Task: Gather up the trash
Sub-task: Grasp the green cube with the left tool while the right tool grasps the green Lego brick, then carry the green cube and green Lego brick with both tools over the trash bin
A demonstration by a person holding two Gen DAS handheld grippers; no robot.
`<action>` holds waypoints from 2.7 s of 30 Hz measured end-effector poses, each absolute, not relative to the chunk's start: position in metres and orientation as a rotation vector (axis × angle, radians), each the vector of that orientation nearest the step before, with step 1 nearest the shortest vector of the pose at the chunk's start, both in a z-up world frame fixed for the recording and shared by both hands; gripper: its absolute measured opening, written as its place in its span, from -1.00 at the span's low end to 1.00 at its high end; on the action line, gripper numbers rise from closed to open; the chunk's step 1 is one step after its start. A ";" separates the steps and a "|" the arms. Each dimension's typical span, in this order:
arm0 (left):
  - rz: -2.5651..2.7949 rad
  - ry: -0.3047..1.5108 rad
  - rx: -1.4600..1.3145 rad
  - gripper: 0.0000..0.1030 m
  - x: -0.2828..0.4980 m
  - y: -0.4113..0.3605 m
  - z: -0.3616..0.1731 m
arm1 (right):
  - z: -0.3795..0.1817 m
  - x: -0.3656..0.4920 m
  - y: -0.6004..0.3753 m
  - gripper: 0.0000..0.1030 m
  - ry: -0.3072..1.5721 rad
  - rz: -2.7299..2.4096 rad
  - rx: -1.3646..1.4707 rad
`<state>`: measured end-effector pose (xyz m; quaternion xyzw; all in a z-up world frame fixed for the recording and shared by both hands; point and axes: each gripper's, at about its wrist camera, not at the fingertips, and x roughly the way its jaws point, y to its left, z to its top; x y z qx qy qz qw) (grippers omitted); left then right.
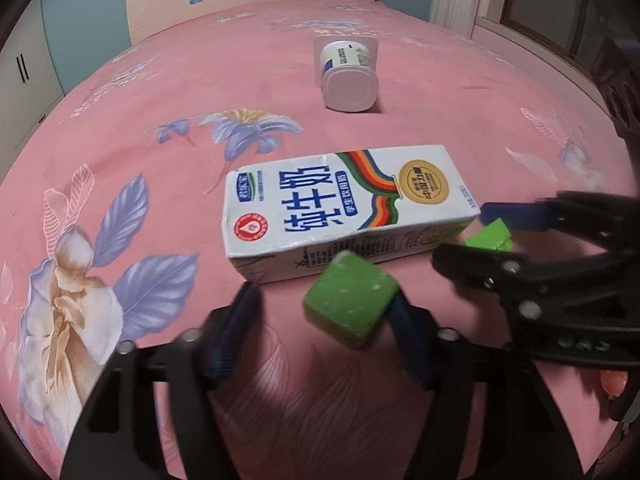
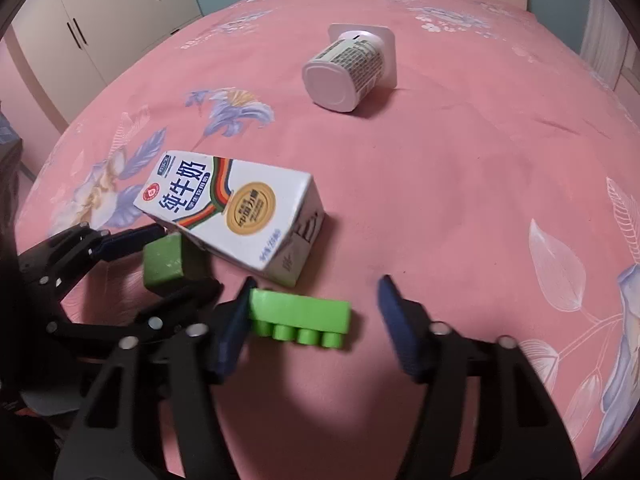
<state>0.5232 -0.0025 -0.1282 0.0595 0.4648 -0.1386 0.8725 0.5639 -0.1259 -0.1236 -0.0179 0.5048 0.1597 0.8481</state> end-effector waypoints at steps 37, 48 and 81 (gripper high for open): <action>-0.241 0.746 0.204 -0.24 0.372 0.005 0.057 | 0.051 0.399 -0.141 -0.12 0.795 0.341 -0.262; -0.240 0.615 0.241 -0.24 0.292 -0.001 0.128 | 0.125 0.313 -0.139 -0.12 0.648 0.366 -0.322; -0.258 0.608 0.278 -0.24 0.167 0.001 0.110 | 0.133 0.173 -0.119 -0.12 0.601 0.424 -0.376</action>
